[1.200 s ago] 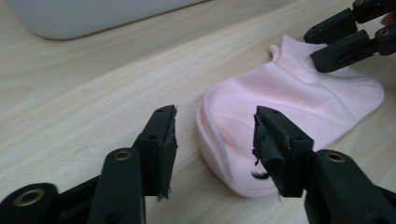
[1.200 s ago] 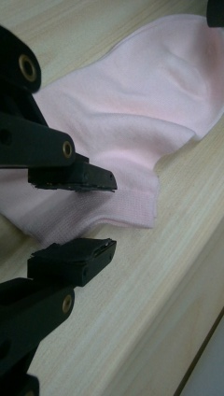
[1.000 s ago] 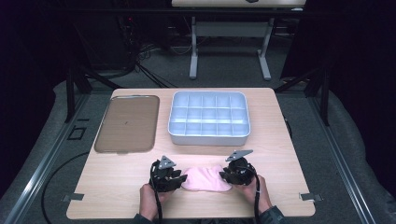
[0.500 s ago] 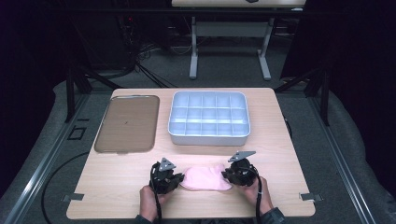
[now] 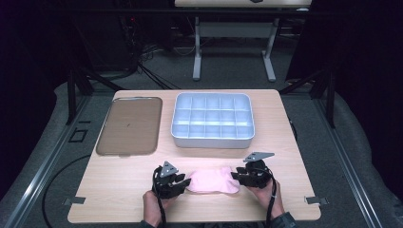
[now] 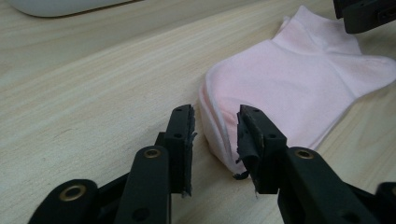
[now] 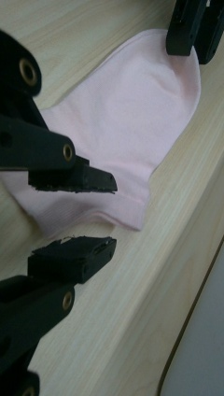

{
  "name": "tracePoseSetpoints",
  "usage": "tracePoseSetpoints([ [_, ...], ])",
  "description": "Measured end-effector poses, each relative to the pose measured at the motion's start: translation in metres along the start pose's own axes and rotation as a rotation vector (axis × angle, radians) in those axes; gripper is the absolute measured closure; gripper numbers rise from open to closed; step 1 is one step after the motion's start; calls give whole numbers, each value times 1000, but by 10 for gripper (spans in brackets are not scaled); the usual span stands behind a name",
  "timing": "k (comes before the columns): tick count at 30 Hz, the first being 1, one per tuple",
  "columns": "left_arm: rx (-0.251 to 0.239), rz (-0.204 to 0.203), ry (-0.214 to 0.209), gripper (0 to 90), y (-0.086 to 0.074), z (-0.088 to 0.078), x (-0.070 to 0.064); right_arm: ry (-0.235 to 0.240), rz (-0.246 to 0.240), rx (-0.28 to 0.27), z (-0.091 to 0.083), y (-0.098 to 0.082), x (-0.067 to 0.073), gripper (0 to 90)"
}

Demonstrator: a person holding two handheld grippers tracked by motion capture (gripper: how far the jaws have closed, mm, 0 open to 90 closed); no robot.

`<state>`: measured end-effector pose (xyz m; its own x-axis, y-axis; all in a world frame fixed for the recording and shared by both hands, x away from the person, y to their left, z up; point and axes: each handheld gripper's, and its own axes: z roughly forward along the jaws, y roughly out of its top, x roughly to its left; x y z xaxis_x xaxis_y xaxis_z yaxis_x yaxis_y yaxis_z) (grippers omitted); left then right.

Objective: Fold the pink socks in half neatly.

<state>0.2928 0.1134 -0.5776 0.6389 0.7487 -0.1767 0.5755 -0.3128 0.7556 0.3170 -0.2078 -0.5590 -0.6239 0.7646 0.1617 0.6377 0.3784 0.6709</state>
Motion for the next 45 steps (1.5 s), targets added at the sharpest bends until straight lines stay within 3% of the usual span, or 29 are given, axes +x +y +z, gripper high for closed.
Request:
tracePoseSetpoints([
  [8, -3, -8, 5, 649, -7, 2, 0, -21, 40, 44, -2, -10, -3, 607],
  [11, 6, 6, 1, 677, -8, 3, 0, -23, 47, 45, 0, -14, -2, 618],
  [15, 3, -5, -22, 724, -10, 4, 0, -36, 31, 48, 3, -15, 2, 638],
  [16, -1, -4, -20, 747, -10, 4, 1, -56, -1, 63, 4, -13, 5, 645],
  [24, -12, -2, -38, 810, -12, 5, 1, -68, -21, 57, 5, -14, 7, 725],
  [28, -17, -7, -39, 814, -13, 5, 1, -37, 10, 28, 4, -18, 7, 809],
  [36, -15, 10, -25, 828, -12, 5, 0, -25, 38, 22, 3, -20, 6, 833],
  [45, -17, 4, -25, 837, -13, 5, 0, -40, 20, 15, 1, -16, 9, 839],
])
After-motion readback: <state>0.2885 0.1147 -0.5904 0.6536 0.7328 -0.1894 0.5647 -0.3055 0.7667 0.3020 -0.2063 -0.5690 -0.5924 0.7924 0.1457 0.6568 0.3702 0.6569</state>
